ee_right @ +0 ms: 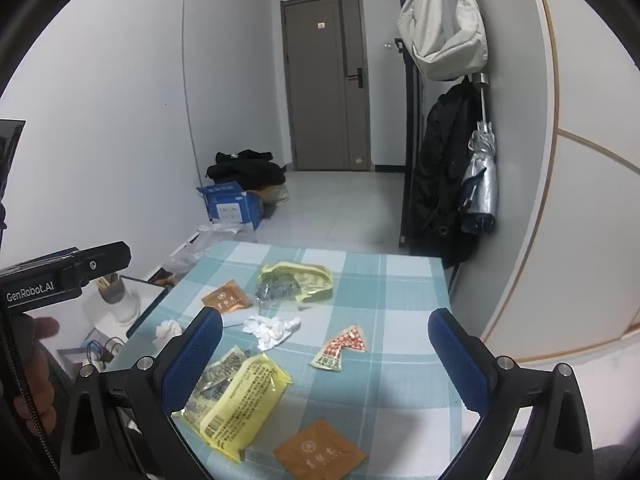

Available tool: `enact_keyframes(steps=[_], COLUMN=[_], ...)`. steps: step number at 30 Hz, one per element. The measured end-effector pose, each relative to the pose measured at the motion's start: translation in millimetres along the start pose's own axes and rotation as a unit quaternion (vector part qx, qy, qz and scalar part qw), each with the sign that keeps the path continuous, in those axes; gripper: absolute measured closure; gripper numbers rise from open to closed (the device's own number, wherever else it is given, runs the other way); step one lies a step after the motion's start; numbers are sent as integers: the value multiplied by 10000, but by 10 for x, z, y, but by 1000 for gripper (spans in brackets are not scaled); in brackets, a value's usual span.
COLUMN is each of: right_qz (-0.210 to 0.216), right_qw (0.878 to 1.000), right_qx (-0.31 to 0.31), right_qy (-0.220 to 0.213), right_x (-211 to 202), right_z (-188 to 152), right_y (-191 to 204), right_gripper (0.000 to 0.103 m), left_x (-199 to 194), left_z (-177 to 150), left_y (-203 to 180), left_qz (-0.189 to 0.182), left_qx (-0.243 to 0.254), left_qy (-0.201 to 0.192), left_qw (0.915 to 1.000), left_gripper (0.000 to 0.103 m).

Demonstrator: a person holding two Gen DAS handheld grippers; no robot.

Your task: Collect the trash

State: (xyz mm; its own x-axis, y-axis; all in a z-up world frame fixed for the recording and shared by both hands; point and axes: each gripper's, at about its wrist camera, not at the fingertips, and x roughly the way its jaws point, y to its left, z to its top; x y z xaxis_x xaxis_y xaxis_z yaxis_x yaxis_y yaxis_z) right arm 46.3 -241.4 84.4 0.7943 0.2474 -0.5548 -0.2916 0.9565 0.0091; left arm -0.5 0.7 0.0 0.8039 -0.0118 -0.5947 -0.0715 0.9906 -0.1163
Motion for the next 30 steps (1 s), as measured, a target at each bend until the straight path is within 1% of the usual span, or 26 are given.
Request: enact_keyframes(steps=[3,4,6,7,9,10,12,15,17,30], right_qz=[16,26,47,-9,-24,-59,-81,-123,-155,-346], right_qw=[10000,10000,9999,10000,10000,10000,10000,9999,9999,9994], right_qx=[0,17,63,-24,-13,-25,-11,4,-7,24], right_qy=[45,55,66,-9,-7,-10,-5,50,24,59], right_x=[9,14,21,-27,-23,-95,-53,-23,-36,-45], right_z=[-11,-12,-11,4,18,61,61,83,10,-9], right_y=[8,6,-8,-9,-24,-8,-11,-44,-28,-61], right_gripper=[0,0,0,0,0,0,0,0,0,0], left_x=[-29,8,24,28,31,35,21,24,25,13], left_z=[-2,9,17,24,40,53,-21,-30,-38,-40], left_y=[14,1,-4,-6,3,14,-32,-38,-54,-76], left_qz=[4,32,49,48,51,46,25,5,0,-36], left_qx=[1,24,71,94,113,106,124,141,184,175], left_qy=[-19,87,138,150,139,144,65,94,98,105], left_qw=[10000,10000,9999,9998,9998,9998,9999,9999,9998,9998], left_gripper=[1,1,1,1,1,1,1,1,1,1])
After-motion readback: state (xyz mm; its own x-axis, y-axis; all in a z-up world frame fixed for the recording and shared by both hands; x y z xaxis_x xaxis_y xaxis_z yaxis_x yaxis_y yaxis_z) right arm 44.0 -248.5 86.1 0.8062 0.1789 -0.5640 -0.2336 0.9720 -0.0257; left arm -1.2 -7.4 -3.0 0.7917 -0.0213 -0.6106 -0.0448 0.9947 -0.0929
